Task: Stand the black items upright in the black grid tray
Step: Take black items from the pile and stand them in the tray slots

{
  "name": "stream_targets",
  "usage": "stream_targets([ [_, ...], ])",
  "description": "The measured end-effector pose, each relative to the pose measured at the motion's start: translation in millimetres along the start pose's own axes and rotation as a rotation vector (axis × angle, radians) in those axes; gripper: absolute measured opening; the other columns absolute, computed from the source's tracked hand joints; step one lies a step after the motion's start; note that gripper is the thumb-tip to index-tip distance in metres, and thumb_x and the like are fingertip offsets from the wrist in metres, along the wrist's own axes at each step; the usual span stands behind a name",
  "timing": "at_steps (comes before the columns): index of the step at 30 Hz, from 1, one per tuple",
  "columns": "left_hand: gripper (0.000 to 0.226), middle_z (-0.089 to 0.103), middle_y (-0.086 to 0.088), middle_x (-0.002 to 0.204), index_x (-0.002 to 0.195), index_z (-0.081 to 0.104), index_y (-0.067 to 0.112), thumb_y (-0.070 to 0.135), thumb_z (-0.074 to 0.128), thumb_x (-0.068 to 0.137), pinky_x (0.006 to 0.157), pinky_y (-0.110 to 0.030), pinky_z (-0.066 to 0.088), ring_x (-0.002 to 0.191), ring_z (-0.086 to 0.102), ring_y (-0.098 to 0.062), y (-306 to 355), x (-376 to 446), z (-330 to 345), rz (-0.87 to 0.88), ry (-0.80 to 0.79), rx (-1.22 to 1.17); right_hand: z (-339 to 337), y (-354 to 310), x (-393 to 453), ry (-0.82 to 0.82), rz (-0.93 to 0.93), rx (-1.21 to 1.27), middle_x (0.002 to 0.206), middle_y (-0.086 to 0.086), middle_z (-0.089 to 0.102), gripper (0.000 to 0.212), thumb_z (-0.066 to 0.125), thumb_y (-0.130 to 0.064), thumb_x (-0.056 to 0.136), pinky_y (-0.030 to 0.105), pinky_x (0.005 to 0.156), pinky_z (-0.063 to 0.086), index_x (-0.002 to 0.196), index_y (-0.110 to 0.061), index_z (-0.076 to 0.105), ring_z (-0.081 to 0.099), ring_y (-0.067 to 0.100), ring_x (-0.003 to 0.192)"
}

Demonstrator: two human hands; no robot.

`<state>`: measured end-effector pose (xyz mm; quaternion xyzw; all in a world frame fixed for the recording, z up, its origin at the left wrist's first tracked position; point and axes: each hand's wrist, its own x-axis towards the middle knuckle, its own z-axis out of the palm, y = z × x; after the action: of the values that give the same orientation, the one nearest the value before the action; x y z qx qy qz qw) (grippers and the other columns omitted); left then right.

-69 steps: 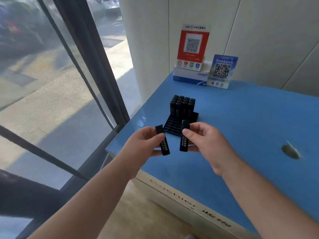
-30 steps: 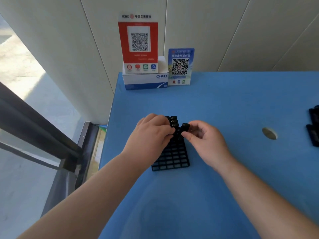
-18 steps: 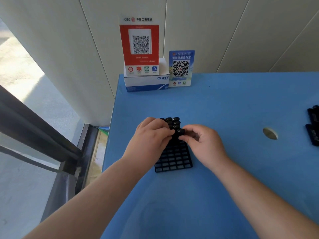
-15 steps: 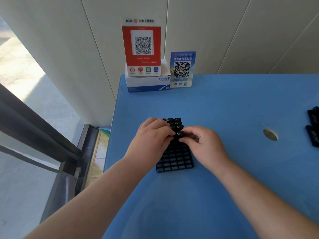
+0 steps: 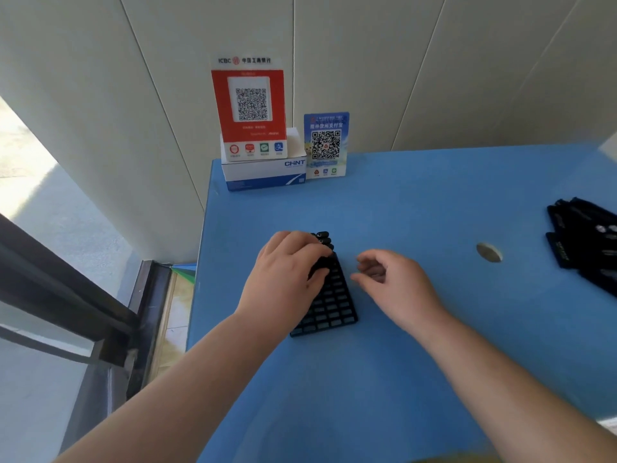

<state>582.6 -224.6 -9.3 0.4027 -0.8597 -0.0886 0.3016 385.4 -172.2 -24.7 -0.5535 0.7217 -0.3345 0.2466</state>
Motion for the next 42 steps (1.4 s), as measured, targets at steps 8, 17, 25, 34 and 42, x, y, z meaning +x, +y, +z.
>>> stream_targets([
  [8,0.037,0.063,0.004,0.115,0.116,0.068,0.019,0.03,0.072,0.081,0.095,-0.038,0.049,0.109,0.057,-0.022,62.1,11.0,16.4,0.157,-0.113,0.147,-84.7,37.7,-43.0,0.2,0.017,-0.138,0.103,-0.011,0.064,0.03,0.077,-0.021,0.085,0.026,0.089,0.05,0.112,-0.022,0.065,0.062,0.007,0.095],
  [17,0.058,0.045,0.004,0.143,0.144,0.042,0.022,0.046,0.053,0.092,0.11,-0.035,0.035,0.135,0.038,-0.021,187.0,-0.5,78.6,0.197,-0.402,0.195,-195.6,109.4,-144.1,0.232,0.197,-0.518,0.127,-0.006,0.059,0.041,0.067,-0.032,0.09,0.033,0.1,0.046,0.129,-0.022,0.06,0.056,0.018,0.119],
  [25,0.055,0.048,0.004,0.141,0.142,0.046,0.022,0.044,0.054,0.093,0.109,-0.036,0.037,0.132,0.041,-0.021,298.8,-15.7,122.8,0.257,-0.412,0.137,-275.3,165.9,-220.1,0.286,0.299,-0.541,0.133,-0.009,0.055,0.046,0.064,-0.039,0.092,0.034,0.099,0.047,0.135,-0.025,0.054,0.053,0.017,0.124],
  [34,0.052,0.048,0.005,0.141,0.143,0.046,0.023,0.039,0.055,0.094,0.11,-0.033,0.036,0.131,0.041,-0.02,366.4,-13.4,170.2,0.296,-0.459,0.081,-318.0,208.7,-253.5,0.294,0.358,-0.517,0.133,-0.015,0.055,0.043,0.062,-0.039,0.094,0.026,0.091,0.047,0.135,-0.027,0.055,0.054,0.01,0.121],
  [42,0.05,0.048,0.003,0.143,0.143,0.047,0.02,0.033,0.054,0.096,0.111,-0.029,0.03,0.132,0.04,-0.02,386.8,37.7,220.6,0.331,-0.474,0.073,-337.7,240.9,-211.3,0.285,0.331,-0.507,0.134,-0.015,0.052,0.043,0.06,-0.039,0.096,0.027,0.096,0.048,0.137,-0.027,0.053,0.052,0.01,0.122],
])
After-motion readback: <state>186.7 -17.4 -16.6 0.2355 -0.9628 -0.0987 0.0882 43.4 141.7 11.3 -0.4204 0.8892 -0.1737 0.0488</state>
